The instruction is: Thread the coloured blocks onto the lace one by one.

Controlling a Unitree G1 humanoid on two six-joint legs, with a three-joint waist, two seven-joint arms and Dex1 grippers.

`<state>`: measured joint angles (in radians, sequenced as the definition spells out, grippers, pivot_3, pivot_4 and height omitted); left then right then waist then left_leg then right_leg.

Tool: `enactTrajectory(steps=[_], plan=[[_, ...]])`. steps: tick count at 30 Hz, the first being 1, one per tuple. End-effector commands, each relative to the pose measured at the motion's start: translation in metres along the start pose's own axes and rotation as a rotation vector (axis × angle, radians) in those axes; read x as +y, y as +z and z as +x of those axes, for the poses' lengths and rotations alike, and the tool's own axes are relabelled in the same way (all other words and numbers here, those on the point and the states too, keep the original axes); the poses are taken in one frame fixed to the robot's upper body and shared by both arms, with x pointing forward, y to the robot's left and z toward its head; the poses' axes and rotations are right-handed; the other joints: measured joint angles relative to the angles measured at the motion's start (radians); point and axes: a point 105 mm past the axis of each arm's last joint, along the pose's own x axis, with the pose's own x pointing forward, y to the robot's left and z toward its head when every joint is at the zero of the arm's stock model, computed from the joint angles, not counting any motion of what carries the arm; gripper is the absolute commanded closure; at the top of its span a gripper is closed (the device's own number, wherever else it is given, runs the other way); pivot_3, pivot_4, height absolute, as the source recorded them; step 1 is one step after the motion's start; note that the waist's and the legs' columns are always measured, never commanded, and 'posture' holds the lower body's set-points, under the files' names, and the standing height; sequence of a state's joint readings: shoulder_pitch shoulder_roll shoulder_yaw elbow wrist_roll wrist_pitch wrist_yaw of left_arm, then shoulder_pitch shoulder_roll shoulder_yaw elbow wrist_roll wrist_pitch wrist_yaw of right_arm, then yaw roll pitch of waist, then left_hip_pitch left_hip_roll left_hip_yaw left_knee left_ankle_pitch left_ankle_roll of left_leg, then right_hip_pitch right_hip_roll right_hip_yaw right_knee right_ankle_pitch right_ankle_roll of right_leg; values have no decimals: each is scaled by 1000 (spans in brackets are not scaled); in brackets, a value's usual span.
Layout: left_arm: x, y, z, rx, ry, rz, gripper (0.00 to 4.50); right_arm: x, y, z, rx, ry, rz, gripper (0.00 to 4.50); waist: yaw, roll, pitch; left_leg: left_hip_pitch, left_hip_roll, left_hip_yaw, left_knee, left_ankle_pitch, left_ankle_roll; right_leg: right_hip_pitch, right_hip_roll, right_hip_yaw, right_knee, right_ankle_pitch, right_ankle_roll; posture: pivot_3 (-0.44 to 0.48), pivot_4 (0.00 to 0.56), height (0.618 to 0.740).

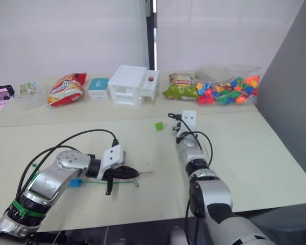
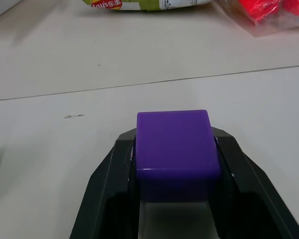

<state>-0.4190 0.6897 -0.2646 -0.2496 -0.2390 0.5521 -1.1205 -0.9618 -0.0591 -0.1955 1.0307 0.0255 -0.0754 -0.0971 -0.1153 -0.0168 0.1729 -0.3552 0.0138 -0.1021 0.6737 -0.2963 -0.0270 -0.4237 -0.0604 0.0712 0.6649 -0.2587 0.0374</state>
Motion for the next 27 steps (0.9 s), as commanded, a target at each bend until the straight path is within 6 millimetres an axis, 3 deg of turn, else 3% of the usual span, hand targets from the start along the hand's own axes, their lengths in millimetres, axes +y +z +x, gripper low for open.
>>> enactTrajectory(steps=[1,5,8,12,15,21,23,26,27], plan=[[-3,7,-3,-21,-6,22,4500,4,29,-19,-126,37,-4,3305,2,0,0,0,0,0,0,0,0,0,0,0,1,0,0,0,150,740],[-4,6,-4,-22,-9,14,4500,20,38,-93,-144,139,-75,3305,20,4,-2,-5,0,-3,0,-1,1,-3,0,-2,3,0,0,0,150,740],[-4,5,-5,-21,-14,8,4500,37,36,-145,-67,220,-85,3305,21,5,-2,-17,-1,-2,4,0,0,-16,0,-1,8,0,0,0,150,740],[-3,3,-5,-17,-28,7,4500,54,23,-184,59,308,-87,3305,34,5,-2,-13,-1,-1,5,1,-3,-14,0,-1,6,0,0,0,150,740],[-3,4,-5,-15,-41,11,4500,57,-1,-194,198,339,-94,3305,46,5,-2,-11,0,-2,5,2,-2,-11,2,-1,5,0,0,0,150,740],[-2,13,-4,-16,-52,24,4500,50,-47,-197,422,306,-130,3305,50,5,-2,-12,0,-2,5,4,-3,-9,1,-2,0,0,0,0,150,740],[-1,16,-4,-13,-53,27,4500,52,-51,-197,443,325,-125,3305,49,3,-3,-11,0,-2,5,4,-3,-9,1,-2,1,0,0,0,150,740],[-2,17,-5,-8,-53,26,4500,54,-40,-194,380,337,-100,3305,45,3,-3,-11,0,-2,5,4,-3,-9,1,-2,1,0,0,0,150,740],[-2,17,-5,-6,-53,25,4500,52,-33,-192,348,328,-101,2805,45,3,-3,-11,0,-2,5,4,-3,-9,1,-2,1,0,0,0,150,740]])
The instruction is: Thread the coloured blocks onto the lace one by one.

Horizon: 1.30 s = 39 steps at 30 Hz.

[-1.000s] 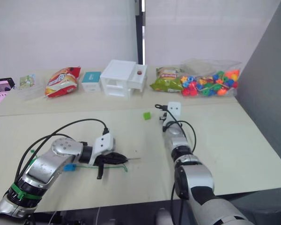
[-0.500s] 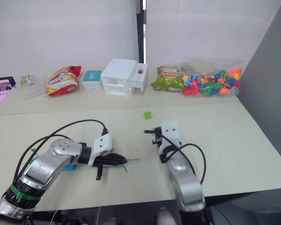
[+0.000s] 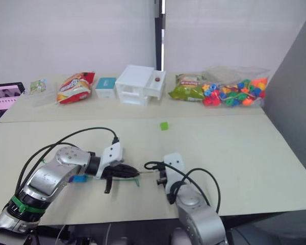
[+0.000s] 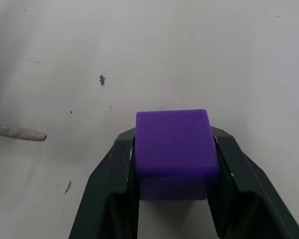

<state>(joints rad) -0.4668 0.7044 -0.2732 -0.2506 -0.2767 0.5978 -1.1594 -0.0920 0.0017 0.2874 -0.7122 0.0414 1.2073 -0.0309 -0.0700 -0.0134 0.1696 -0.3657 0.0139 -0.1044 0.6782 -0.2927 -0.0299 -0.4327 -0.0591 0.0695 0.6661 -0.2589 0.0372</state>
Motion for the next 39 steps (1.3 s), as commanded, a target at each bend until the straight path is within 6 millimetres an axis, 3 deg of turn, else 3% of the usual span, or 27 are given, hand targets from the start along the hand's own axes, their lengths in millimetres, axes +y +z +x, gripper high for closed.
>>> enactTrajectory(steps=[1,7,8,13,16,18,21,26,35,39], plan=[[-2,8,-3,-2,-3,32,4500,-6,11,-2,-65,-13,5,2223,0,0,0,0,0,0,0,0,0,0,0,0,0,0,0,0,150,740],[-1,7,-5,-1,9,23,4500,-14,49,-18,-195,30,-38,189,2,0,0,-1,0,0,0,0,0,0,0,0,-1,0,0,0,150,740],[-1,6,-6,-1,12,21,4500,-18,55,-21,-207,37,-46,60,2,0,0,-1,0,0,0,0,0,0,0,0,0,0,0,0,150,740],[-2,2,-6,-3,27,12,4500,-28,81,-29,-247,121,-83,60,2,0,0,-1,0,0,0,0,0,0,0,0,0,0,0,0,150,740],[-5,-1,-7,-5,33,5,4500,-18,92,-38,-236,405,-206,60,2,0,0,-1,0,0,0,0,0,0,0,0,0,0,0,0,150,740],[-9,-3,-6,-4,32,1,4500,-12,73,-46,-117,651,-348,60,6,0,0,-1,-1,0,1,0,0,1,-1,-1,-2,0,0,0,150,740],[-11,-4,-4,-10,36,-12,4500,-16,58,-50,-8,842,-501,60,10,0,1,6,0,-1,0,-4,7,10,-1,-2,-4,0,0,0,150,740],[-16,-5,-2,-4,34,-11,4500,-34,38,-22,89,1003,-826,60,1,-1,2,8,0,3,0,-4,7,12,-1,0,-9,0,1,0,150,740],[-26,-10,-1,-2,37,-17,4500,-45,35,12,96,1086,-966,60,5,-2,2,8,0,3,1,-4,7,10,-1,0,-4,0,0,0,150,740],[-28,-12,-1,6,46,-15,4500,-45,33,17,92,1101,-962,1209,11,-2,3,8,0,2,1,-4,7,10,-1,0,-4,0,0,0,150,740]])
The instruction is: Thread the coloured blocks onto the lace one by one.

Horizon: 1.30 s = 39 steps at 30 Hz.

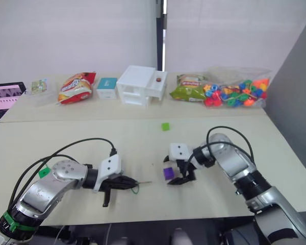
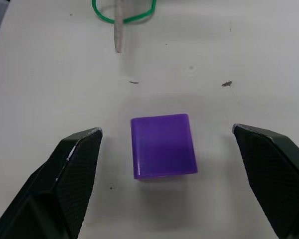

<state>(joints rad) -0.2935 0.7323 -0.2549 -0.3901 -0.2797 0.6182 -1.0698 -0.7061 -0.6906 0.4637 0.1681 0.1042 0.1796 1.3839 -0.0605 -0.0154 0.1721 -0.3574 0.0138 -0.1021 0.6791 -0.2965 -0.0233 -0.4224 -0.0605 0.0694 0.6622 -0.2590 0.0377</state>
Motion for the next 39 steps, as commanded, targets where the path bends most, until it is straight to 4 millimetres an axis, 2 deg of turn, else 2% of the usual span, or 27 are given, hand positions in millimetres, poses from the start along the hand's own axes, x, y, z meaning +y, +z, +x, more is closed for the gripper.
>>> enactTrajectory(steps=[1,6,12,18,24,39], plan=[[-1,8,-3,-8,18,37,4500,-3,4,-2,-13,2,-42,1597,3,0,0,0,0,0,0,0,0,0,0,0,0,0,0,0,150,740],[11,10,0,42,74,59,4500,-5,1,0,-25,-33,-25,3258,12,0,0,0,0,0,0,0,0,0,0,0,0,0,0,0,150,740],[22,24,9,79,130,41,4500,8,8,8,-45,-47,4,3301,16,0,0,0,0,0,0,0,0,0,0,0,1,0,0,0,150,740],[15,27,18,121,100,23,4500,14,12,15,-44,-78,31,3301,14,0,0,1,0,0,0,0,0,0,1,0,1,0,0,0,150,740],[14,28,19,124,83,30,4500,11,9,16,-9,-113,47,3301,14,0,0,1,0,0,0,0,-1,1,1,0,1,0,0,0,150,740],[13,38,32,95,34,44,4500,10,21,19,-33,-125,55,3301,16,0,0,1,-1,0,0,0,-1,1,0,0,1,0,0,0,150,740]])
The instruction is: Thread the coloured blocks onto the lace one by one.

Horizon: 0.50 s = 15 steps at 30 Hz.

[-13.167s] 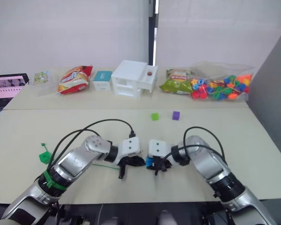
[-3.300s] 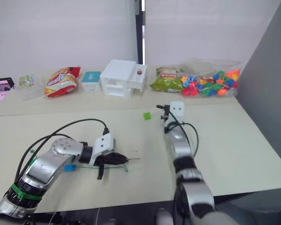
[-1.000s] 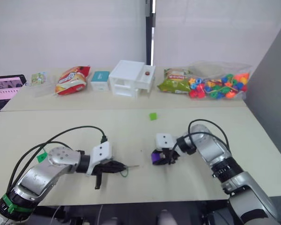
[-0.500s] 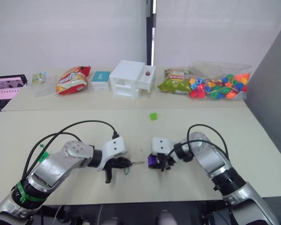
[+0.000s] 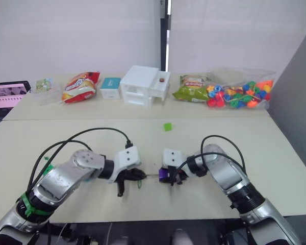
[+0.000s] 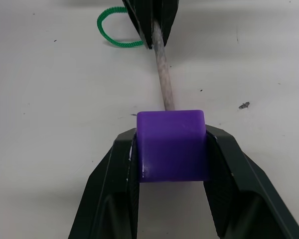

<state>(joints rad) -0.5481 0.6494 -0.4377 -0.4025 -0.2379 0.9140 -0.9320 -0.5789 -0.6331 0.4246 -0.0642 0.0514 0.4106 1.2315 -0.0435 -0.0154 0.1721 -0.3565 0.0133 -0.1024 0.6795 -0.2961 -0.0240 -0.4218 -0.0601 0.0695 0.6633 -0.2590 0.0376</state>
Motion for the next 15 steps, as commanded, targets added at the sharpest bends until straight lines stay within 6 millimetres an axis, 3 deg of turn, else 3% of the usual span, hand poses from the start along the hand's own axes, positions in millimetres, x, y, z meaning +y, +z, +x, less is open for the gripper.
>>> enactTrajectory(steps=[1,15], plan=[[-1,10,1,-30,-13,42,4500,0,11,-1,-18,-10,-35,3301,-2,0,0,0,0,0,0,0,0,0,0,0,0,0,0,0,150,740],[-3,18,24,-78,-66,80,4500,3,21,1,-38,-20,-23,3301,1,0,0,0,0,0,0,0,0,0,0,0,0,0,0,0,150,740]])
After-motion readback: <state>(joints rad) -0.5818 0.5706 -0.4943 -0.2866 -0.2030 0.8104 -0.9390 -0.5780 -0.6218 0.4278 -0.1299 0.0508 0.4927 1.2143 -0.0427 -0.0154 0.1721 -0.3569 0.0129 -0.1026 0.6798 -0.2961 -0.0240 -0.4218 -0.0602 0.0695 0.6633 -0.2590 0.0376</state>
